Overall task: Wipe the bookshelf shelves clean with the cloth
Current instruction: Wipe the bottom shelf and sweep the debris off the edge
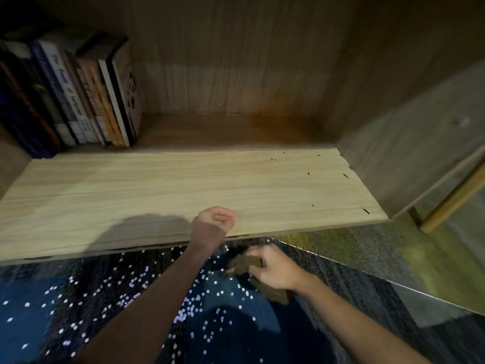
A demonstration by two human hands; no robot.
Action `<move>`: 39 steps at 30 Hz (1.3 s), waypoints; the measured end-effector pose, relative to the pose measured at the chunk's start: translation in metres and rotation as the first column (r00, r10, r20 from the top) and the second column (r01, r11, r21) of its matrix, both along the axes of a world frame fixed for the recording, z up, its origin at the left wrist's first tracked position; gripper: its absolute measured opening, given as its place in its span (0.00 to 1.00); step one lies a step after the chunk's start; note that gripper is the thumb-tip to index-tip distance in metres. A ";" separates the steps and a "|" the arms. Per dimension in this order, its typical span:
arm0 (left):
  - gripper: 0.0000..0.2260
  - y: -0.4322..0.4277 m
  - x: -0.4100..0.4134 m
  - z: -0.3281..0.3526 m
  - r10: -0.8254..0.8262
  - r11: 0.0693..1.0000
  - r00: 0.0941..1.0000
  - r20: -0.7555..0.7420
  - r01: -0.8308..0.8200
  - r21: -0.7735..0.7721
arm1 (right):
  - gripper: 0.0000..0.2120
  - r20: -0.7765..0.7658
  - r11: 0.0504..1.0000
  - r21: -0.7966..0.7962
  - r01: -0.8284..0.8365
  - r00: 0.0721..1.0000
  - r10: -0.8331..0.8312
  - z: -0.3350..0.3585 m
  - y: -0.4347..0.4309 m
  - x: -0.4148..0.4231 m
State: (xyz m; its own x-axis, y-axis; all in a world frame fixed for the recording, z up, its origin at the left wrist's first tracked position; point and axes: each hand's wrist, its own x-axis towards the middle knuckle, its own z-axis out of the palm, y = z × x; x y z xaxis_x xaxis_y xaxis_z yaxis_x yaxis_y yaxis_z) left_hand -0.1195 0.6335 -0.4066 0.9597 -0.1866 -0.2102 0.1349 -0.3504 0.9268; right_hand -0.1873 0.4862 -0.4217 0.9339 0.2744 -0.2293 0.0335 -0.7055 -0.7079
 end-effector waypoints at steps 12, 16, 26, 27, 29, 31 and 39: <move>0.18 -0.046 0.008 -0.004 -0.311 0.918 0.935 0.173 0.248 0.310 | 0.14 0.266 0.877 -0.173 0.449 0.878 -0.397 0.042 -0.087 -0.007; 0.17 -0.055 0.022 -0.011 -0.307 0.874 0.935 0.176 0.204 0.441 | 0.15 0.343 0.804 -0.206 0.558 0.811 -0.475 0.039 -0.112 0.020; 0.27 -0.088 0.029 -0.011 -0.270 0.825 0.962 0.028 0.216 0.523 | 0.14 0.401 0.599 -0.148 0.787 0.601 -0.691 -0.005 -0.147 0.057; 0.28 -0.087 0.028 -0.013 -0.260 0.845 0.965 0.037 0.209 0.493 | 0.14 0.423 0.615 -0.154 0.773 0.614 -0.666 -0.011 -0.141 0.060; 0.28 -0.081 0.027 -0.015 -0.241 0.903 0.969 0.055 0.203 0.378 | 0.14 0.429 0.697 -0.131 0.705 0.674 -0.601 -0.015 -0.122 0.066; 0.25 -0.078 0.029 -0.013 -0.207 0.943 0.974 0.092 0.174 0.286 | 0.16 0.399 0.791 -0.107 0.602 0.755 -0.520 -0.013 -0.105 0.071; 0.21 -0.085 0.030 -0.032 -0.134 0.905 0.970 0.202 0.037 0.423 | 0.21 0.368 0.888 -0.207 0.411 0.874 -0.318 -0.014 -0.120 0.040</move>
